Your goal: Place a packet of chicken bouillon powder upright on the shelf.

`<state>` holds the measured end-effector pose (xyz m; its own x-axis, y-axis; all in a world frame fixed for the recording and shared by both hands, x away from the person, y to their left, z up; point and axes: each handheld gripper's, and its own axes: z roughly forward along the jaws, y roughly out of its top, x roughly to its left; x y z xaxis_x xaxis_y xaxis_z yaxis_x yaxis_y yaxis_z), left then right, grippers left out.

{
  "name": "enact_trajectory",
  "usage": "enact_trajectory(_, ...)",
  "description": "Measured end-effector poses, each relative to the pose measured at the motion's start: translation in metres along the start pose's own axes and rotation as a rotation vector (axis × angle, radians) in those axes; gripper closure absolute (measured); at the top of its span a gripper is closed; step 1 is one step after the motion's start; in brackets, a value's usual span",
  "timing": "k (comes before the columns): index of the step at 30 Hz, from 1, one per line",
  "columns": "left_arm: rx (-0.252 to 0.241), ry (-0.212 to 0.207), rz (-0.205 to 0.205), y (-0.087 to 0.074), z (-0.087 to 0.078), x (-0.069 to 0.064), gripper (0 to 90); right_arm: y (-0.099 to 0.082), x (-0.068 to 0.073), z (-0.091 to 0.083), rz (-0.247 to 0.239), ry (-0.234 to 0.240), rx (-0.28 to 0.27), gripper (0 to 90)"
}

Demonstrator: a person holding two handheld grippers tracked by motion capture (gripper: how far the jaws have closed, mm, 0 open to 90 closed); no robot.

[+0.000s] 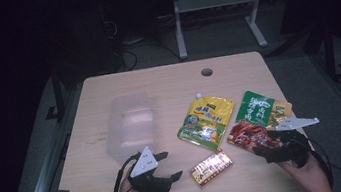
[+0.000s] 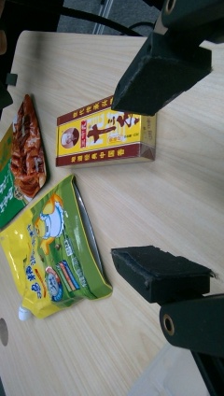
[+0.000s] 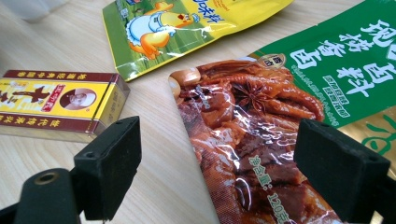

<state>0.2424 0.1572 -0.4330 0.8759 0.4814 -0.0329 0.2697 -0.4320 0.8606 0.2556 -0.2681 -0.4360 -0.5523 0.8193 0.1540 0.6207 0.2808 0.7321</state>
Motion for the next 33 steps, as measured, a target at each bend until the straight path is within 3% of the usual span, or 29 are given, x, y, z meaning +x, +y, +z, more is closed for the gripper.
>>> enact_trajectory(6, -0.01, 0.001, 0.002, 0.003, 0.001, -0.003, 23.7, 0.0, 0.003, 0.001, 0.033, 0.007, 0.008, 14.2)
enact_trajectory(13, -0.019, -0.006, -0.009, 0.014, 0.007, -0.005, 23.7, 0.013, 0.012, -0.002, 0.013, -0.013, -0.019, 14.2)
enact_trajectory(17, -0.011, -0.007, -0.005, 0.031, 0.017, -0.006, 23.7, 0.03, 0.011, -0.001, 0.043, -0.005, -0.024, 14.4)
enact_trajectory(24, 0.037, 0.007, 0.035, 0.062, 0.048, -0.006, 25.5, 0.074, 0.013, 0.017, 0.019, -0.018, 0.009, 15.5)
enact_trajectory(30, 0.097, 0.04, -0.004, 0.073, 0.071, 0.006, 31.8, 0.103, 0.008, 0.04, 0.038, -0.016, 0.059, 15.9)
enact_trajectory(33, 0.122, 0.051, -0.06, 0.074, 0.082, 0.016, 37.6, 0.115, 0.006, 0.051, 0.047, -0.018, 0.08, 15.9)
